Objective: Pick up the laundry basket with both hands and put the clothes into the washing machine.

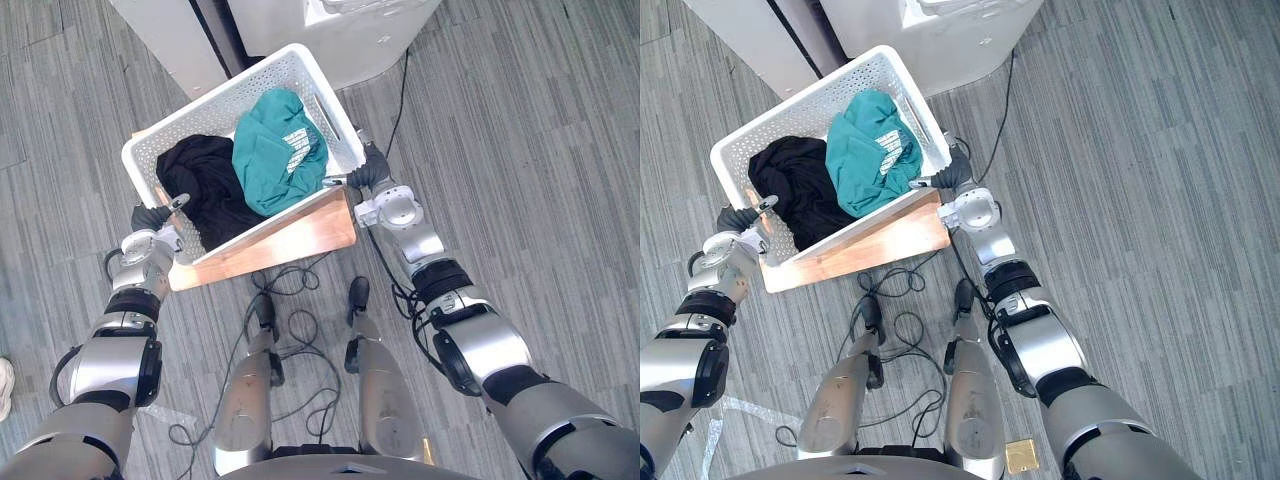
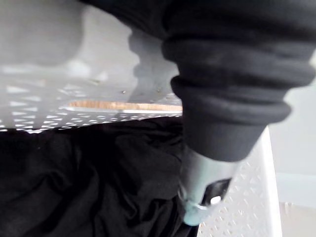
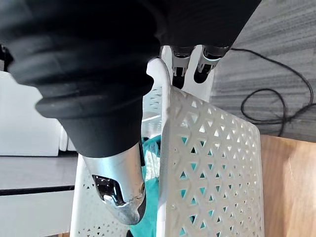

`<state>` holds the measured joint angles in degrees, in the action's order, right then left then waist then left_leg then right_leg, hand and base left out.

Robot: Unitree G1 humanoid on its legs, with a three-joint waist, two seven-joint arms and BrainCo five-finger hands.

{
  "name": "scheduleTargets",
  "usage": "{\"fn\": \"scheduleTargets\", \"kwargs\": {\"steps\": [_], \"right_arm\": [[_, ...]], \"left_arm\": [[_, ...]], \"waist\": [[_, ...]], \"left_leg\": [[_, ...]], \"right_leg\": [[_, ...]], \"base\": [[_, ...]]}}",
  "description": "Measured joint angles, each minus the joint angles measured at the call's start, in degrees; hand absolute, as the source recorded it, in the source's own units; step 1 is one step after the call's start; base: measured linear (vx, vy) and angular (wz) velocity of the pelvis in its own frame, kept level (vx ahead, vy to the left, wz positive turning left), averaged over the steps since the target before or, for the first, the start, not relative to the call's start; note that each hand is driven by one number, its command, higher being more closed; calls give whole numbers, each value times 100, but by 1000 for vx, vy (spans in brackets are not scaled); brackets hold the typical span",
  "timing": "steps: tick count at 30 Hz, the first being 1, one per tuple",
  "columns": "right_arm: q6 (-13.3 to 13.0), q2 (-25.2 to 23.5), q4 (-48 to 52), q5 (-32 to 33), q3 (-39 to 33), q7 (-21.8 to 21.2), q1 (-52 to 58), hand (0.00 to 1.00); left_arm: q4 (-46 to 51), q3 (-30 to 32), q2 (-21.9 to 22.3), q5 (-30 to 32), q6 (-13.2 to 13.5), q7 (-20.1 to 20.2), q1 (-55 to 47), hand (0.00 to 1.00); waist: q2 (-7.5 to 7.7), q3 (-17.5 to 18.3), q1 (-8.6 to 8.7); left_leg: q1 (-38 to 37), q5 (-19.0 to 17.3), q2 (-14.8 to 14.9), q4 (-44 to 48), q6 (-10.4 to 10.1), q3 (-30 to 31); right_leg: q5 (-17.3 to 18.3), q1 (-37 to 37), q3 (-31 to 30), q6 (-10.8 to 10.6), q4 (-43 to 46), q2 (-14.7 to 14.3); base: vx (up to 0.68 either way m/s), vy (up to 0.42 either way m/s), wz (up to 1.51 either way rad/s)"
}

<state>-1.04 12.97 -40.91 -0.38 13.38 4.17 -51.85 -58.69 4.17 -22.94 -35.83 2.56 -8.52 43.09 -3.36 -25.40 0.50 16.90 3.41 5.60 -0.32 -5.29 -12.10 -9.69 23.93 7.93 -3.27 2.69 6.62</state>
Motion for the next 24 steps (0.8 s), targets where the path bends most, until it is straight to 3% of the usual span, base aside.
{"fn": "scheduleTargets", "kwargs": {"steps": [1,10,24], "right_arm": [[0,3,0,-3,0,0,0,100],[19,376,162,-235,215,-17,0,100],[-28,403,157,-453,347,-41,157,100]], "left_arm": [[14,-6,-4,-3,-9,-1,-1,100],[146,-106,-49,-159,-28,-157,-126,100],[177,-454,-66,-310,-85,-355,-217,100]], "waist": [[0,0,0],[-61,-29,-18],[-98,-21,-83]], "left_leg": [[2,3,0,-2,-1,6],[45,68,-1,-87,-3,105],[58,82,-6,-82,14,130]], "right_leg": [[0,0,5,0,-1,0],[-2,12,95,3,-38,-2],[-1,12,120,4,-30,-1]], "base": [[15,0,4],[26,1,5],[31,1,1]]}}
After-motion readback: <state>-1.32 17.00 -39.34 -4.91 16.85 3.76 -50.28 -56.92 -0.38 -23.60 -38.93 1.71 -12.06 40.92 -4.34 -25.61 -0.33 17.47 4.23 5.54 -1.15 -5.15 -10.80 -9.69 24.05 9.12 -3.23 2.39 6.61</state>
